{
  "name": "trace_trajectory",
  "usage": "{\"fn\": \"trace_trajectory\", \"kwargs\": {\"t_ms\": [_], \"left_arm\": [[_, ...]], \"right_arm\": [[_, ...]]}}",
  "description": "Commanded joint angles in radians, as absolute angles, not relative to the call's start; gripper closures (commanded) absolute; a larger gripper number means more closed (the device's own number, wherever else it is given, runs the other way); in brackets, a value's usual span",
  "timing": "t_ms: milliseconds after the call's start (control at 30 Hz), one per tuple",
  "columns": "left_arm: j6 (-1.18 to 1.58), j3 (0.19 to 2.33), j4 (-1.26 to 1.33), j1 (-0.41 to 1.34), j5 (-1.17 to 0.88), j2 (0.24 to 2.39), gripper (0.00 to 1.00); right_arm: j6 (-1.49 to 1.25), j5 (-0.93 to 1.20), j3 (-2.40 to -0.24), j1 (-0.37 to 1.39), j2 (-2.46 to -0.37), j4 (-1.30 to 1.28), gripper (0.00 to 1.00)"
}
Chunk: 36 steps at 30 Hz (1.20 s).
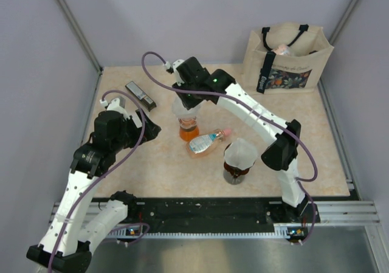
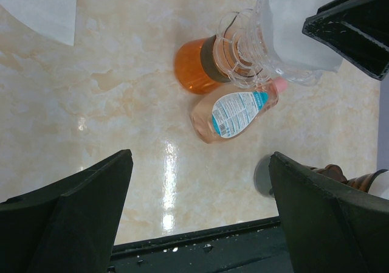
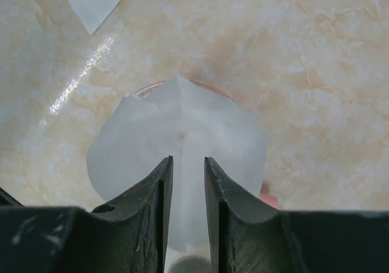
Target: Place the coffee filter in the dripper
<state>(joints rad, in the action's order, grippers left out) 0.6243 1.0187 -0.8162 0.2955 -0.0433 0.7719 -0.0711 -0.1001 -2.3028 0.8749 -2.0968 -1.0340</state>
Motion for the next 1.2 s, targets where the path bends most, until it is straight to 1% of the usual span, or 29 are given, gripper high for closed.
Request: {"fn": "trace_trajectory", "kwargs": {"t_ms": [0, 100, 433, 667, 833, 900, 1000, 1067, 1167], "left_arm": [[0.614, 1.009, -0.796, 0.293, -0.041, 0.759, 0.01], [0.614, 1.009, -0.798, 0.293, -0.040, 0.764, 0.01], [0.615, 1.008, -0.801, 0.293, -0.037, 0.753, 0.01], [0.617, 1.008, -0.804, 0.293, -0.034, 0.752, 0.01], [0.618, 1.011, -0.805, 0.291, -0.025, 0.750, 0.01], [0.618, 1.014, -0.805, 0.293, -0.020, 0.750, 0.01], [0.623, 1.015, -0.811, 0.293, -0.011, 0.752, 0.01], [0.626, 1.015, -0.810, 0.293, -0.009, 0.752, 0.01], [0.627, 1.015, -0.813, 0.293, -0.009, 0.750, 0.01]], "right_arm": [[-0.075, -0.086, -2.249, 0.891, -1.976, -0.970, 0.72], [-0.077, -0.081, -2.203, 0.900, -1.960, -0.963, 0.72], [-0.080, -0.060, -2.149, 0.916, -1.948, -0.962, 0.73], [-0.081, -0.084, -2.189, 0.916, -1.945, -0.962, 0.72], [-0.097, -0.164, -2.218, 0.916, -1.919, -0.953, 0.70], [-0.107, -0.211, -2.212, 0.914, -1.889, -0.936, 0.66], [-0.120, -0.285, -2.139, 0.916, -1.809, -0.875, 0.55], [-0.124, -0.333, -2.051, 0.913, -1.728, -0.813, 0.45], [-0.138, -0.382, -1.886, 0.899, -1.605, -0.709, 0.21]]}}
